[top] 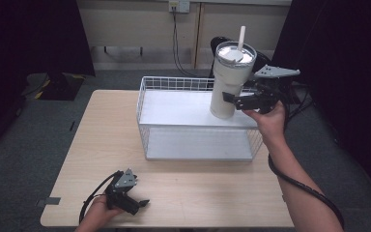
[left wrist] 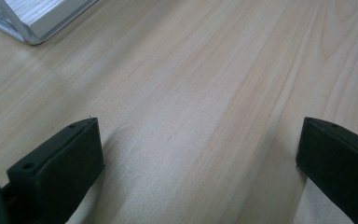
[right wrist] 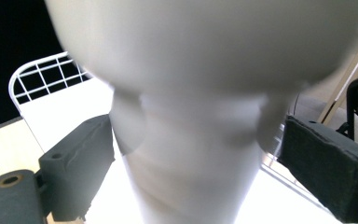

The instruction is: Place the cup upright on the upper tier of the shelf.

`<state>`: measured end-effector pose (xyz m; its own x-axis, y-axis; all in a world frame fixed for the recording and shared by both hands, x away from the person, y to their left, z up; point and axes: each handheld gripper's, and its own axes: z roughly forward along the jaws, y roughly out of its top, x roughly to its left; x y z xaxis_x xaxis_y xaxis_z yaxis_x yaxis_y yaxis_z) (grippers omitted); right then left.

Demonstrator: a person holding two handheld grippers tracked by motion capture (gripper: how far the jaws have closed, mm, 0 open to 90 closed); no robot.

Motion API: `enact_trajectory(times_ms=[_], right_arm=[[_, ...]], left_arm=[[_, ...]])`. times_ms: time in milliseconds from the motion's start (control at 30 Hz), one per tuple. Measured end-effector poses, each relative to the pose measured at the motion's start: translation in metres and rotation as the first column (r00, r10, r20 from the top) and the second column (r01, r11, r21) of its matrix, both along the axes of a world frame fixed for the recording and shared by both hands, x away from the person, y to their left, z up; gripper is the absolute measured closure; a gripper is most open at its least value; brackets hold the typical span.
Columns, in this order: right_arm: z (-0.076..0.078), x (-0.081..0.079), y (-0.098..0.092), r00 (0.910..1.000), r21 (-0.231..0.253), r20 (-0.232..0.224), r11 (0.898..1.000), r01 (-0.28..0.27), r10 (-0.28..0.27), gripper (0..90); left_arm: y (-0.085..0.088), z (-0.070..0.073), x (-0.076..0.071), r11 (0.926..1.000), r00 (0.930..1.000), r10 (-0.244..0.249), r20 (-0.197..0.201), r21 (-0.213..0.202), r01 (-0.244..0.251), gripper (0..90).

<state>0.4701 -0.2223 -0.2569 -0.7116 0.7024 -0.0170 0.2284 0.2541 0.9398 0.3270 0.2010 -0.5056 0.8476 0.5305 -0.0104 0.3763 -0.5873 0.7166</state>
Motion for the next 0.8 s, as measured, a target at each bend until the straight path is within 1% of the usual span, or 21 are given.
enact_trajectory(times_ms=[67, 100, 167, 300, 433, 533, 633, 667, 700, 800], right_arm=[[-0.001, -0.004, -0.006, 1.0000, -0.001, 0.000, 1.000, 0.008, -0.008, 9.8], [-0.001, -0.005, -0.008, 0.9999, 0.000, 0.008, 1.000, 0.009, -0.009, 10.0], [-0.001, -0.007, -0.010, 1.0000, 0.006, 0.007, 1.000, 0.006, -0.006, 10.1], [-0.003, -0.011, -0.018, 0.9999, -0.004, -0.003, 1.000, 0.012, -0.012, 10.2], [-0.006, -0.017, -0.024, 1.0000, -0.010, -0.004, 1.000, 0.001, -0.001, 10.3], [-0.006, -0.022, -0.026, 1.0000, -0.018, -0.003, 1.000, -0.004, 0.003, 10.2], [-0.005, -0.026, -0.028, 1.0000, -0.010, 0.001, 1.000, -0.006, 0.006, 10.2], [-0.005, -0.027, -0.028, 1.0000, -0.014, 0.002, 1.000, -0.007, 0.007, 10.2], [-0.005, -0.029, -0.028, 1.0000, -0.028, 0.007, 1.000, -0.002, 0.002, 10.2], [-0.004, -0.033, -0.027, 0.9998, -0.029, 0.005, 0.999, -0.018, 0.019, 10.1]], left_arm=[[0.000, 0.000, 0.000, 1.0000, 1.0000, -0.001, 0.001, 0.001, 0.001, 0.0], [0.000, 0.000, 0.000, 1.0000, 1.0000, -0.001, 0.001, 0.001, 0.001, 0.0], [0.000, 0.000, 0.000, 1.0000, 1.0000, 0.000, 0.001, 0.001, 0.000, 0.0], [0.000, 0.000, 0.000, 1.0000, 1.0000, 0.001, 0.003, 0.002, -0.001, 0.0], [0.000, 0.000, 0.000, 1.0000, 1.0000, 0.001, 0.003, 0.002, -0.001, 0.0], [0.000, 0.000, 0.000, 1.0000, 1.0000, 0.001, 0.003, 0.002, -0.001, 0.0], [0.000, 0.000, 0.000, 1.0000, 1.0000, 0.001, 0.003, 0.002, -0.001, 0.0], [0.000, 0.000, 0.000, 1.0000, 1.0000, 0.001, 0.003, 0.002, -0.001, 0.0], [0.000, 0.000, 0.000, 1.0000, 1.0000, 0.002, 0.003, 0.002, -0.002, 0.0], [0.000, 0.000, 0.000, 1.0000, 1.0000, 0.001, 0.003, 0.002, -0.001, 0.0]])
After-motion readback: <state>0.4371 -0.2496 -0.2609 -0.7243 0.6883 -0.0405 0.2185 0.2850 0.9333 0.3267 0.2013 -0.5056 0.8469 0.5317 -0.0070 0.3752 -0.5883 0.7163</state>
